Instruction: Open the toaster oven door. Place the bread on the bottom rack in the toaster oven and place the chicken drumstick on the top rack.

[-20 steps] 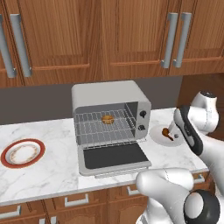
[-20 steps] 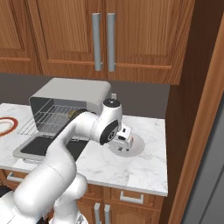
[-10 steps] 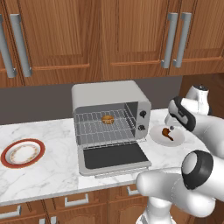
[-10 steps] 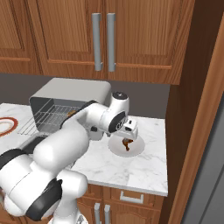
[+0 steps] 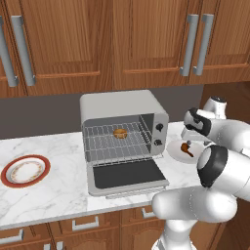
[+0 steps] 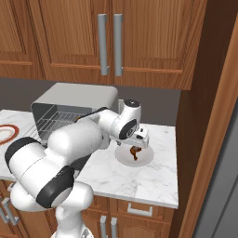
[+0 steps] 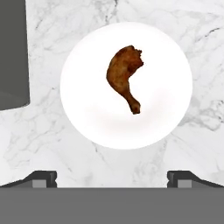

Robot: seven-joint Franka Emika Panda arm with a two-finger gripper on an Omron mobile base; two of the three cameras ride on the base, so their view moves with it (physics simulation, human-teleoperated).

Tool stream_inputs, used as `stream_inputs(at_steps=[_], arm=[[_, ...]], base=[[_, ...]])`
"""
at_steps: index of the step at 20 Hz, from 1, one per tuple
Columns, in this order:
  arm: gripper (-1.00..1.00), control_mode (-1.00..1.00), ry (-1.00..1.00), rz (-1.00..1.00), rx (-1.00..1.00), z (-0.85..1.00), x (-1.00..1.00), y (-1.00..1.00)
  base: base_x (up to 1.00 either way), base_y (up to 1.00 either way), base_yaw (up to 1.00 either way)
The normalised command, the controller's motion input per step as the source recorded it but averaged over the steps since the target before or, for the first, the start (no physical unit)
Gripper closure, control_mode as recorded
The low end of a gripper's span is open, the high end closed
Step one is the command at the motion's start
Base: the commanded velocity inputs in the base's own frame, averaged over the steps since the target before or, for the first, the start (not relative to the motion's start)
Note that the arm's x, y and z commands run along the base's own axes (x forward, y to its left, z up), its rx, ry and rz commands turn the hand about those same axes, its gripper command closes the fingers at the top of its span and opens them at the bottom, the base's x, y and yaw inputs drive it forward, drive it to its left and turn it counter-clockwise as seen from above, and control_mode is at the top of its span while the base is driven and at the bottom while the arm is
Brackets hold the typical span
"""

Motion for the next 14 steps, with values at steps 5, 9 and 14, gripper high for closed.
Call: stream_inputs(at_steps=[5,9,14], arm=[[-1.00,-1.00,0.00,0.00,0.00,-0.27,0.07,0.00],[-1.00,-1.00,0.00,0.00,0.00,-0.13,0.20,0.00],[-1.00,-1.00,0.00,0.00,0.00,-0.26,0.35,0.00]], base=[[0.00,0.00,0.00],[0.00,0.00,0.00],[0.00,0.00,0.00]])
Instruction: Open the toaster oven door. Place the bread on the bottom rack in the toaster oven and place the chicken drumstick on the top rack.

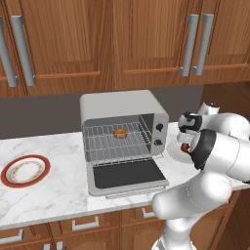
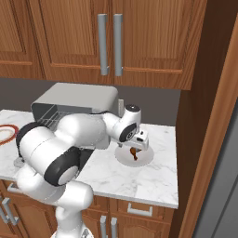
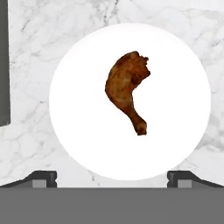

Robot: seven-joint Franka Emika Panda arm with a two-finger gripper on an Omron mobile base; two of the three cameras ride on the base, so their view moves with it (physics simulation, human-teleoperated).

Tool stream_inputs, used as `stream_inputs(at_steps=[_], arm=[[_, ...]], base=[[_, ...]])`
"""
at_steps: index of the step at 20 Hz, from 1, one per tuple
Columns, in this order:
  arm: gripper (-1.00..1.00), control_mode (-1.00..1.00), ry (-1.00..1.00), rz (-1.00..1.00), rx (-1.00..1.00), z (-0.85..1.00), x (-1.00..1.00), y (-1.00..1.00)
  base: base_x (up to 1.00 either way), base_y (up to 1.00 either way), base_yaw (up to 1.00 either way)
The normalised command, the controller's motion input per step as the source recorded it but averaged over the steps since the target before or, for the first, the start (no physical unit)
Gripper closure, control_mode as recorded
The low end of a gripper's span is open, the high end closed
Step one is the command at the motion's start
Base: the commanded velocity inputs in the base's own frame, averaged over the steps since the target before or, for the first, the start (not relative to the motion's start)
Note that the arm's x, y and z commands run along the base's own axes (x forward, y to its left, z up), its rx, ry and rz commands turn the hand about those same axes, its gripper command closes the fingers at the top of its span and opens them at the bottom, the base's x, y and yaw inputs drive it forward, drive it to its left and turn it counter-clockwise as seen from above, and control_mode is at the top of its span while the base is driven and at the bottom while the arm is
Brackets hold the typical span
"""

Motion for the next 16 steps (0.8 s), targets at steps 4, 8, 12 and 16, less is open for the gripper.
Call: stream_inputs(at_steps=[4,8,12,16], arm=[[-1.00,-1.00,0.00,0.00,0.00,-0.31,0.41,0.00],[-1.00,-1.00,0.00,0.00,0.00,-0.13,0.40,0.00],[-1.00,-1.00,0.01,0.00,0.00,-0.27,0.42,0.00],[-1.00,-1.00,0.02,0.00,0.00,-0.31,0.36,0.00]], base=[[0.00,0.00,0.00],[0.00,0.00,0.00],[0.00,0.00,0.00],[0.00,0.00,0.00]])
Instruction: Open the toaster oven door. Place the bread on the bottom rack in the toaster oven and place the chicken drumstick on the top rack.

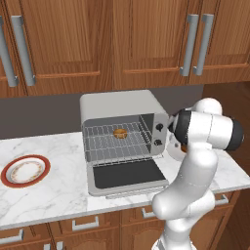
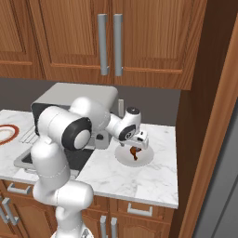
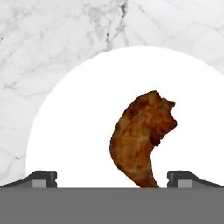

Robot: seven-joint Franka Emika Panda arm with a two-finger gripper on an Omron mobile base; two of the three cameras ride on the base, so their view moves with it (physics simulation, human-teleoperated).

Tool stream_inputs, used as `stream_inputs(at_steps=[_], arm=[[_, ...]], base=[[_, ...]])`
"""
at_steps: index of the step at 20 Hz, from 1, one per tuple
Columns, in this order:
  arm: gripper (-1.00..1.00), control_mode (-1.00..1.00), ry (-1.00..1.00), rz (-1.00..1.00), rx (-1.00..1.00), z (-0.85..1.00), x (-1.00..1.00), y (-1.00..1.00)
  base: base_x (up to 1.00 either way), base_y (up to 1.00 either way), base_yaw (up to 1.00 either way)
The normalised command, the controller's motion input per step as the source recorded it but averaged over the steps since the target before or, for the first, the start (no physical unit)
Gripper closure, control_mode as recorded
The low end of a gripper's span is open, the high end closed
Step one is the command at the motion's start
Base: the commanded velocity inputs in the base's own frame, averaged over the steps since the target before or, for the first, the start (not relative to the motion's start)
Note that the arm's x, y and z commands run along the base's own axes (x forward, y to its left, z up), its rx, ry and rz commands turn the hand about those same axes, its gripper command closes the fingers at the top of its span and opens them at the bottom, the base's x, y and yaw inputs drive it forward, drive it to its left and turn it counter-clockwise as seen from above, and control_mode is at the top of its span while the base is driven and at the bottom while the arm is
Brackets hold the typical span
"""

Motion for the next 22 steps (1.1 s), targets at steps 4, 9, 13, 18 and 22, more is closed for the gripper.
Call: stream_inputs(at_steps=[4,9,13,18,22], arm=[[-1.00,-1.00,0.00,0.00,0.00,-0.23,0.26,-0.14],[-1.00,-1.00,0.01,0.00,0.00,-0.19,0.12,-0.27],[-1.00,-1.00,0.02,0.00,0.00,-0.30,0.29,0.00],[-1.00,-1.00,0.00,0.00,0.00,-0.18,0.27,0.00],[1.00,-1.00,0.02,0.00,0.00,-0.12,0.01,0.00]], base=[[0.00,0.00,0.00],[0.00,0.00,0.00],[0.00,0.00,0.00],[0.00,0.00,0.00],[0.00,0.00,0.00]])
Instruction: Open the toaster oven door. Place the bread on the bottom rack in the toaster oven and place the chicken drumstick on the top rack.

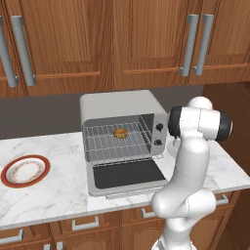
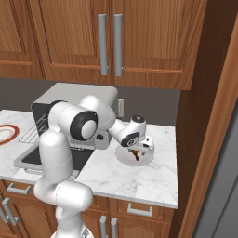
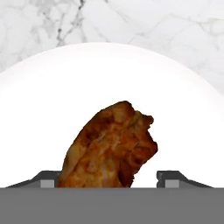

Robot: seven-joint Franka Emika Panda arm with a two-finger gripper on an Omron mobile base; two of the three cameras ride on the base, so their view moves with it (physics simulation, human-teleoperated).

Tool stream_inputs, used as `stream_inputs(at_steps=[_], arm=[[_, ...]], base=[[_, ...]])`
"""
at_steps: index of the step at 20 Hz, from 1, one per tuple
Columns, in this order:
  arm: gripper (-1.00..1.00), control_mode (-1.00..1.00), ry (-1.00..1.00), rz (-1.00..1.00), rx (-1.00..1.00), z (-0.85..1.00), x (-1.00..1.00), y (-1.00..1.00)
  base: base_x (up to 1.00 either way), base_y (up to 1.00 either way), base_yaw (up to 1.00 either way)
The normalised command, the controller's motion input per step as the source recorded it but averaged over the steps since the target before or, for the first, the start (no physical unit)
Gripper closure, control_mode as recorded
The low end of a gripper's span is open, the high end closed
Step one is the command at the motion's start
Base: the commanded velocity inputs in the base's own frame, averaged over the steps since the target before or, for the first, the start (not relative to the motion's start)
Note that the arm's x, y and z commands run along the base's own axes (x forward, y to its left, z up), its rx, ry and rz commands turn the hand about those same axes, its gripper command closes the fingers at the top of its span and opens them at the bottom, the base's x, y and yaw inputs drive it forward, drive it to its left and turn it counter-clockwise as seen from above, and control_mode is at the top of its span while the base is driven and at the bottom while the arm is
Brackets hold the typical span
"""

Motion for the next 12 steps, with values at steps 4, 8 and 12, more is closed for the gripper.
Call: stream_inputs(at_steps=[4,8,12], arm=[[1.00,-1.00,0.00,0.00,0.00,0.00,0.00,-0.02],[1.00,-1.00,0.00,0.00,0.00,0.47,-0.22,0.01],[1.00,-1.00,0.00,0.00,0.00,0.95,-0.72,0.13]], base=[[0.00,0.00,0.00],[0.00,0.00,0.00],[0.00,0.00,0.00]])
